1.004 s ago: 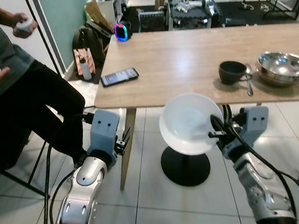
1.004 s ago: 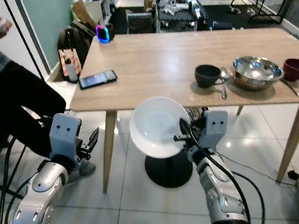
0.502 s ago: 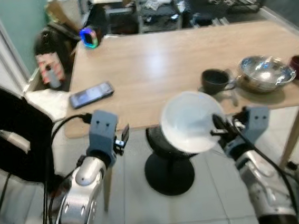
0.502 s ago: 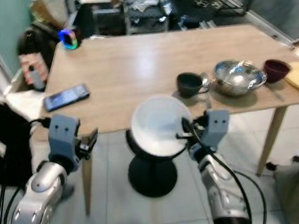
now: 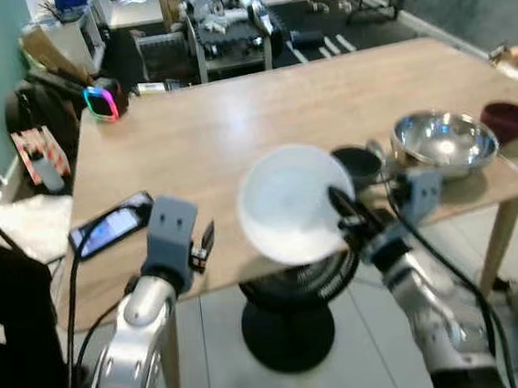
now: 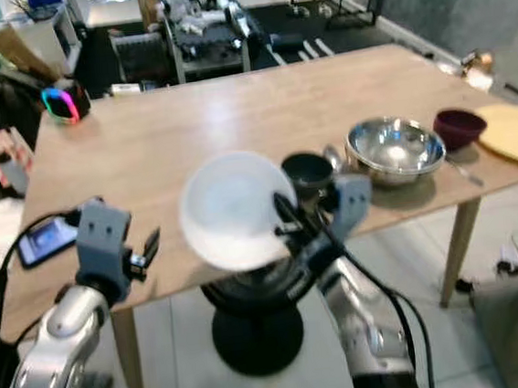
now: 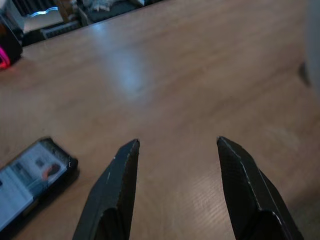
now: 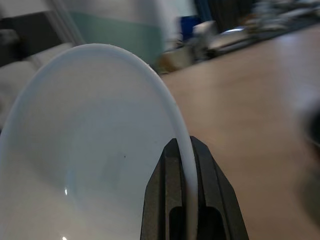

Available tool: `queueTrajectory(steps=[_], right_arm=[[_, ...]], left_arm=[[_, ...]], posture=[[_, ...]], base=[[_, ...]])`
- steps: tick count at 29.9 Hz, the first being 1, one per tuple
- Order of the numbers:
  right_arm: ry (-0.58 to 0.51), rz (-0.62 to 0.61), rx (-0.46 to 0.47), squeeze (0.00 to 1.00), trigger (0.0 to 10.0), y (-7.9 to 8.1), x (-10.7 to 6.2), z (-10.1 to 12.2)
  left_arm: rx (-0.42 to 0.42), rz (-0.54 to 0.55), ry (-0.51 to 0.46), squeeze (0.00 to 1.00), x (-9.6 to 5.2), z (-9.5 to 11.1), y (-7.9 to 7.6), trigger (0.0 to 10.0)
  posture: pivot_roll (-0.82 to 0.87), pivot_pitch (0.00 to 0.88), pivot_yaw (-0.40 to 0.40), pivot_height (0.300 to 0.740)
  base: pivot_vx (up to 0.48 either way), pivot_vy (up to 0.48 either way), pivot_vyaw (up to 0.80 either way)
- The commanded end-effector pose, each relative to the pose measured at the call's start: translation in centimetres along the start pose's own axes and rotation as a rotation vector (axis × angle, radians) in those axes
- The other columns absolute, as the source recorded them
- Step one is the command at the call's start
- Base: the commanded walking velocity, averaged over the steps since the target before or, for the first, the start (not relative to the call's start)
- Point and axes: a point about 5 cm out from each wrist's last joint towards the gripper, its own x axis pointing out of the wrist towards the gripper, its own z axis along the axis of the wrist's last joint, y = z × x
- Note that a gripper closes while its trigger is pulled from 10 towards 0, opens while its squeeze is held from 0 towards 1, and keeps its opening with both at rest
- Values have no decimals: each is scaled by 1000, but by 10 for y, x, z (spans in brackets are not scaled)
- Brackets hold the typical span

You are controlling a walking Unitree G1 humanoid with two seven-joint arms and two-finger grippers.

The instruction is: Setting the table

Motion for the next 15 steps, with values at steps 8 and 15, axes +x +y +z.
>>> queueTrajectory(steps=[8, 15], right_arm=[[33, 64, 41, 0, 10000, 38, 29, -21], [44, -111, -36, 0, 10000, 32, 43, -25]], left_arm=[[17, 61, 4, 0, -11, -1, 22, 10000], [26, 78, -6, 0, -18, 6, 34, 10000]], posture=[[92, 17, 53, 740], [106, 19, 45, 740]], base=[[0, 0, 0], [0, 0, 0]])
